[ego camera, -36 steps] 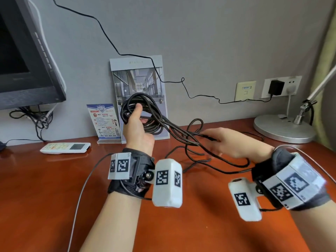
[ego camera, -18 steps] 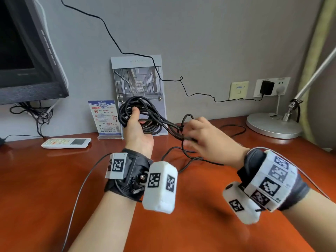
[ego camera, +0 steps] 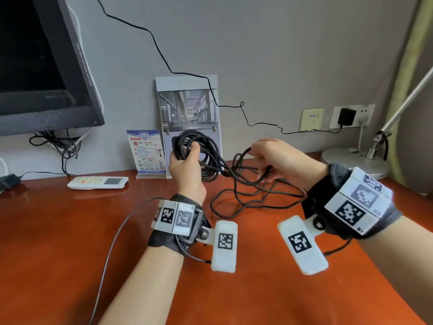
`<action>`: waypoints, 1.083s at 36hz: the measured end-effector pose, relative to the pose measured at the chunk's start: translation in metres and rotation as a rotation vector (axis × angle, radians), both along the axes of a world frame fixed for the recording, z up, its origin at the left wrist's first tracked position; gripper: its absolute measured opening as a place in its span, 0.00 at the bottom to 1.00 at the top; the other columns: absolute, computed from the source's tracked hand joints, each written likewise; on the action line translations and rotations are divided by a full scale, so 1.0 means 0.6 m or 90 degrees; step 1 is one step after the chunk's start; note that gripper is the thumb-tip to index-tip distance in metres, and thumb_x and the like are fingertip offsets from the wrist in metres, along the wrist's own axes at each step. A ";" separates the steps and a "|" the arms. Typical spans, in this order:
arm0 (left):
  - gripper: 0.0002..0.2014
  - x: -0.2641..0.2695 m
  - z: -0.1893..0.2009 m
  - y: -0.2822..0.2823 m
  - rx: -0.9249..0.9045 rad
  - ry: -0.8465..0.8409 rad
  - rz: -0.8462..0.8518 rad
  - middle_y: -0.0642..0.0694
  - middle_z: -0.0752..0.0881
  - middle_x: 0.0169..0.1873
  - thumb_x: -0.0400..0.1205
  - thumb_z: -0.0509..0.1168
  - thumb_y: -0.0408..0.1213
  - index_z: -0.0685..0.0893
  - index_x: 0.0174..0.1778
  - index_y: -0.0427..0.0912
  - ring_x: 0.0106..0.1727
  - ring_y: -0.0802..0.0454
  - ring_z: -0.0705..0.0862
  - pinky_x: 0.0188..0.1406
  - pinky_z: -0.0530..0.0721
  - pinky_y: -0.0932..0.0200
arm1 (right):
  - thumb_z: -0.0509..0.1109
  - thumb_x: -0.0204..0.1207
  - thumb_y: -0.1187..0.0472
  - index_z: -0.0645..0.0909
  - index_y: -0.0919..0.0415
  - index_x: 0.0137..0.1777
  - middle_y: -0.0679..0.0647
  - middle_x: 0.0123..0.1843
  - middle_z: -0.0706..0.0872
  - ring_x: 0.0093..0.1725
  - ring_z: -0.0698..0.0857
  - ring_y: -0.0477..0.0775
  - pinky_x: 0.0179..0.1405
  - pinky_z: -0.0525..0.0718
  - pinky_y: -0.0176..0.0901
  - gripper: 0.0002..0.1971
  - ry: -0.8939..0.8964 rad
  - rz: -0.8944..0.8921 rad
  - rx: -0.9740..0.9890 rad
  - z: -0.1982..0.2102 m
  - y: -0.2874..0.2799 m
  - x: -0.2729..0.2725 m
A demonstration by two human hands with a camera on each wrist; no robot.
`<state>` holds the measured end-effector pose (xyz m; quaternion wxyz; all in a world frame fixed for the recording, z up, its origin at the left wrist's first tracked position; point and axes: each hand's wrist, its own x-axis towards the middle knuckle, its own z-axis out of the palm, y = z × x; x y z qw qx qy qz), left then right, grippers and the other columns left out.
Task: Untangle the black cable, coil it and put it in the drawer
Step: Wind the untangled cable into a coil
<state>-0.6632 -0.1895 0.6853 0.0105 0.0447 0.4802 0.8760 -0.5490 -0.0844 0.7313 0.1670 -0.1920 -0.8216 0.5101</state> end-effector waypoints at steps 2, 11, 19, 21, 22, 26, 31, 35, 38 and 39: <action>0.07 0.002 -0.001 0.000 -0.045 0.043 -0.016 0.55 0.83 0.40 0.80 0.70 0.33 0.80 0.41 0.49 0.42 0.61 0.81 0.44 0.79 0.67 | 0.54 0.77 0.69 0.68 0.61 0.34 0.54 0.23 0.69 0.24 0.73 0.56 0.26 0.72 0.39 0.10 -0.028 -0.015 0.018 0.009 -0.010 -0.010; 0.02 0.027 0.008 0.003 -0.195 0.193 -0.194 0.48 0.87 0.41 0.81 0.68 0.35 0.83 0.44 0.47 0.46 0.52 0.84 0.53 0.81 0.55 | 0.50 0.76 0.75 0.67 0.62 0.35 0.57 0.25 0.71 0.22 0.74 0.54 0.15 0.69 0.34 0.12 -0.028 0.005 0.035 0.031 -0.049 -0.039; 0.08 0.023 0.022 -0.015 -0.305 0.308 -0.277 0.49 0.87 0.46 0.80 0.65 0.30 0.83 0.53 0.44 0.48 0.57 0.84 0.48 0.80 0.67 | 0.51 0.74 0.77 0.65 0.60 0.34 0.55 0.27 0.68 0.24 0.65 0.50 0.15 0.62 0.35 0.13 0.069 -0.046 -0.075 0.026 -0.039 -0.041; 0.10 0.027 0.019 -0.013 -0.344 0.358 -0.279 0.52 0.87 0.47 0.80 0.66 0.29 0.81 0.53 0.48 0.49 0.59 0.83 0.48 0.78 0.66 | 0.50 0.77 0.76 0.67 0.63 0.32 0.58 0.27 0.69 0.21 0.69 0.52 0.14 0.67 0.33 0.15 0.051 -0.056 -0.141 0.026 -0.028 -0.041; 0.11 0.030 0.017 -0.012 -0.357 0.373 -0.280 0.53 0.87 0.47 0.80 0.66 0.29 0.80 0.52 0.50 0.50 0.59 0.83 0.51 0.78 0.64 | 0.51 0.79 0.75 0.68 0.64 0.31 0.58 0.27 0.70 0.20 0.72 0.52 0.14 0.71 0.34 0.15 0.045 -0.047 -0.187 0.027 -0.025 -0.041; 0.15 0.038 0.019 -0.013 -0.346 0.392 -0.317 0.52 0.86 0.43 0.78 0.64 0.23 0.79 0.50 0.50 0.47 0.58 0.84 0.52 0.80 0.62 | 0.48 0.79 0.74 0.67 0.65 0.32 0.59 0.23 0.69 0.16 0.70 0.54 0.17 0.68 0.34 0.15 0.063 -0.057 -0.327 0.033 -0.020 -0.047; 0.21 0.071 0.020 -0.006 -0.382 0.425 -0.348 0.50 0.85 0.43 0.64 0.65 0.35 0.78 0.54 0.48 0.46 0.54 0.83 0.50 0.83 0.51 | 0.54 0.74 0.71 0.71 0.64 0.36 0.59 0.30 0.69 0.28 0.72 0.58 0.27 0.69 0.41 0.08 0.102 -0.125 -0.361 0.030 -0.024 -0.055; 0.28 0.074 0.014 0.003 -0.422 0.442 -0.325 0.56 0.85 0.47 0.63 0.75 0.36 0.74 0.60 0.48 0.51 0.57 0.84 0.46 0.82 0.64 | 0.55 0.75 0.72 0.74 0.66 0.37 0.62 0.35 0.74 0.39 0.76 0.60 0.39 0.72 0.49 0.09 0.146 -0.193 -0.355 0.023 -0.027 -0.074; 0.26 0.066 0.013 0.004 -0.494 0.491 -0.297 0.58 0.82 0.43 0.69 0.76 0.34 0.74 0.60 0.47 0.44 0.63 0.81 0.33 0.74 0.75 | 0.55 0.80 0.66 0.76 0.65 0.38 0.59 0.36 0.78 0.38 0.78 0.59 0.41 0.74 0.46 0.11 0.160 -0.167 -0.404 0.011 -0.030 -0.078; 0.23 0.064 0.013 0.004 -0.507 0.502 -0.293 0.59 0.81 0.41 0.70 0.74 0.34 0.74 0.58 0.48 0.41 0.66 0.79 0.29 0.72 0.76 | 0.56 0.81 0.63 0.76 0.64 0.38 0.58 0.35 0.79 0.38 0.79 0.59 0.43 0.75 0.45 0.12 0.161 -0.145 -0.427 0.008 -0.030 -0.077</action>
